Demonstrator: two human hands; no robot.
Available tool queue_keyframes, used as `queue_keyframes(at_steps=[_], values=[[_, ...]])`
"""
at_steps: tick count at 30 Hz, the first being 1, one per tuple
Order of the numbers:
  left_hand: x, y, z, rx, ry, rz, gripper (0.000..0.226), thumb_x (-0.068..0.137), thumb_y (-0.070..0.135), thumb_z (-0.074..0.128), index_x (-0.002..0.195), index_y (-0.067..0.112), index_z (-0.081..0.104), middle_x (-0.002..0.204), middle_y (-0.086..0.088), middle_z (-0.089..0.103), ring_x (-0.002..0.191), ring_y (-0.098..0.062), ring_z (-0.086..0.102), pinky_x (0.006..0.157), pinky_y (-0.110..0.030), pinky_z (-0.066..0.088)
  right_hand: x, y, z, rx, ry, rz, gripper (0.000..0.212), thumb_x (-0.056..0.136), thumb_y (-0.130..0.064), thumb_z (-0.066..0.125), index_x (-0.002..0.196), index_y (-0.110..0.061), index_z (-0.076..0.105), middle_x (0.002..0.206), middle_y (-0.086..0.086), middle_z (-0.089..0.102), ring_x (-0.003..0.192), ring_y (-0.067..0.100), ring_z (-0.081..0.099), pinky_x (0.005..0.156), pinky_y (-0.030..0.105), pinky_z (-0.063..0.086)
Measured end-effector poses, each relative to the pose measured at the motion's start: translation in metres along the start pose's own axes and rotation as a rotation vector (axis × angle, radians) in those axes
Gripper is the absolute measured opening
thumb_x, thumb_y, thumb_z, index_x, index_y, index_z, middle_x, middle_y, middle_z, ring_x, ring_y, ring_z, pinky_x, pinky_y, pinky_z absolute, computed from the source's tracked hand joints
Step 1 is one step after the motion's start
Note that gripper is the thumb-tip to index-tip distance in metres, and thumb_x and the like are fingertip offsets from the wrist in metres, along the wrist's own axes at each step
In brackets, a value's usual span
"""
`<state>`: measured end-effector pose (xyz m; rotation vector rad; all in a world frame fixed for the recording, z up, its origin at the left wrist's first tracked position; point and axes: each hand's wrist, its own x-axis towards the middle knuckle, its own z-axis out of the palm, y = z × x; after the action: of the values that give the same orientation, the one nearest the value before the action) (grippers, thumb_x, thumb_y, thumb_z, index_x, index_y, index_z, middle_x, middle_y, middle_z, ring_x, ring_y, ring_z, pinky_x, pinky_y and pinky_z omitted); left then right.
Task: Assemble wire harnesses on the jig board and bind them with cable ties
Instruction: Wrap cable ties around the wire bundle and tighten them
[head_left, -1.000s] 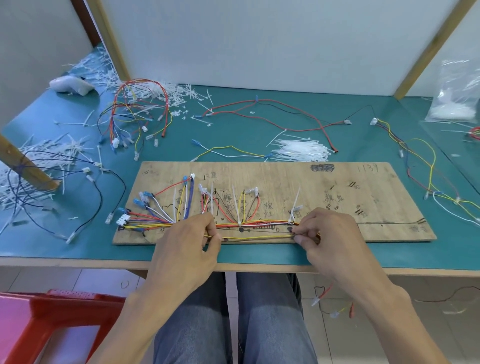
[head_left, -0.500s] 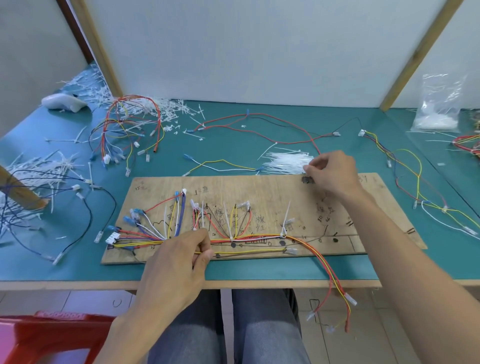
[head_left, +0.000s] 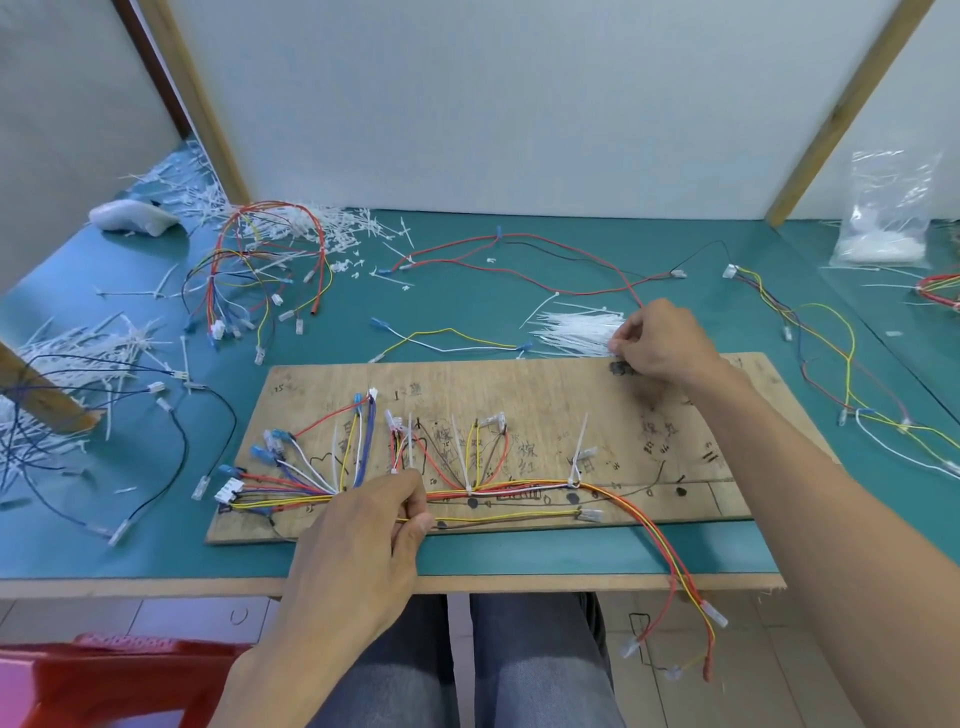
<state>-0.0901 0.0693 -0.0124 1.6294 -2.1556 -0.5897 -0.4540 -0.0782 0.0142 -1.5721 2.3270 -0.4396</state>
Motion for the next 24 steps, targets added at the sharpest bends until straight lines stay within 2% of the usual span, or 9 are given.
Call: queue_keyframes(at_steps=[6, 9, 11, 14, 17, 19, 21, 22, 24], values=[[0.000, 0.002, -0.001, 0.017, 0.000, -0.011, 0.024, 0.096, 0.033, 0.068, 0.081, 0.033, 0.050, 0.089, 0.041, 0.052, 0.069, -0.006, 0.050, 0.057, -0.032, 0.045, 0.001, -0.005, -0.004, -0.167, -0.070, -0.085, 0.020, 0.091, -0.010, 0.061, 0.078, -0.024, 0.066, 0.101, 0.004, 0.073, 0.100, 0.030, 0.065, 0.084, 0.041, 0.057], [0.001, 0.003, -0.001, 0.026, 0.006, -0.018, 0.023, 0.096, 0.035, 0.068, 0.082, 0.033, 0.050, 0.092, 0.044, 0.050, 0.070, -0.006, 0.050, 0.056, -0.031, 0.045, -0.001, -0.003, 0.001, -0.184, -0.036, -0.072, 0.015, 0.096, -0.013, 0.059, 0.086, -0.022, 0.065, 0.107, 0.005, 0.071, 0.104, 0.032, 0.063, 0.077, 0.038, 0.049], [0.001, 0.003, -0.001, 0.025, 0.015, -0.021, 0.024, 0.096, 0.036, 0.069, 0.081, 0.034, 0.049, 0.088, 0.039, 0.053, 0.069, -0.005, 0.050, 0.055, -0.030, 0.043, -0.002, -0.002, 0.002, -0.187, -0.011, -0.078, 0.013, 0.097, -0.009, 0.054, 0.096, -0.016, 0.065, 0.111, 0.010, 0.071, 0.107, 0.036, 0.062, 0.082, 0.044, 0.053], [0.000, 0.004, -0.002, 0.028, 0.035, -0.038, 0.024, 0.095, 0.037, 0.070, 0.081, 0.035, 0.050, 0.069, 0.020, 0.055, 0.070, -0.002, 0.051, 0.052, -0.026, 0.038, -0.006, 0.000, 0.001, -0.103, 0.071, -0.113, 0.012, 0.101, -0.009, 0.048, 0.104, -0.016, 0.057, 0.110, 0.011, 0.069, 0.106, 0.037, 0.059, 0.087, 0.048, 0.053], [-0.001, 0.006, -0.003, 0.026, 0.042, -0.041, 0.024, 0.095, 0.037, 0.069, 0.081, 0.035, 0.050, 0.069, 0.020, 0.054, 0.070, -0.002, 0.051, 0.052, -0.024, 0.036, -0.010, 0.000, -0.004, 0.043, 0.204, -0.175, 0.011, 0.106, -0.012, 0.054, 0.102, -0.013, 0.064, 0.095, 0.007, 0.072, 0.092, 0.034, 0.063, 0.082, 0.048, 0.054], [-0.001, 0.007, -0.003, 0.018, 0.039, -0.044, 0.024, 0.095, 0.036, 0.069, 0.080, 0.035, 0.050, 0.068, 0.019, 0.054, 0.069, -0.003, 0.051, 0.052, -0.024, 0.036, -0.018, -0.004, -0.011, 0.192, 0.266, -0.242, 0.011, 0.103, -0.009, 0.062, 0.101, -0.012, 0.072, 0.087, 0.002, 0.072, 0.078, 0.019, 0.064, 0.083, 0.039, 0.054], [-0.001, 0.007, -0.003, 0.026, 0.038, -0.057, 0.024, 0.095, 0.036, 0.070, 0.080, 0.035, 0.051, 0.064, 0.015, 0.052, 0.068, -0.004, 0.051, 0.052, -0.024, 0.035, -0.033, -0.012, -0.019, 0.317, 0.283, -0.296, 0.013, 0.100, -0.007, 0.067, 0.100, -0.015, 0.078, 0.083, -0.002, 0.074, 0.070, 0.002, 0.062, 0.073, 0.016, 0.050], [-0.001, 0.007, -0.003, 0.022, 0.040, -0.063, 0.023, 0.095, 0.036, 0.070, 0.081, 0.035, 0.052, 0.066, 0.015, 0.054, 0.068, -0.004, 0.051, 0.052, -0.024, 0.035, -0.043, -0.017, -0.023, 0.366, 0.272, -0.317, 0.015, 0.100, -0.008, 0.068, 0.099, -0.018, 0.079, 0.082, -0.005, 0.075, 0.067, 0.000, 0.061, 0.068, 0.009, 0.047], [-0.001, 0.007, -0.003, 0.010, 0.036, -0.067, 0.021, 0.095, 0.035, 0.069, 0.081, 0.034, 0.053, 0.081, 0.029, 0.058, 0.067, -0.005, 0.052, 0.053, -0.024, 0.035, -0.064, -0.026, -0.028, 0.446, 0.224, -0.364, 0.021, 0.100, -0.008, 0.067, 0.097, -0.024, 0.079, 0.082, -0.010, 0.076, 0.060, 0.002, 0.061, 0.062, 0.011, 0.049]])
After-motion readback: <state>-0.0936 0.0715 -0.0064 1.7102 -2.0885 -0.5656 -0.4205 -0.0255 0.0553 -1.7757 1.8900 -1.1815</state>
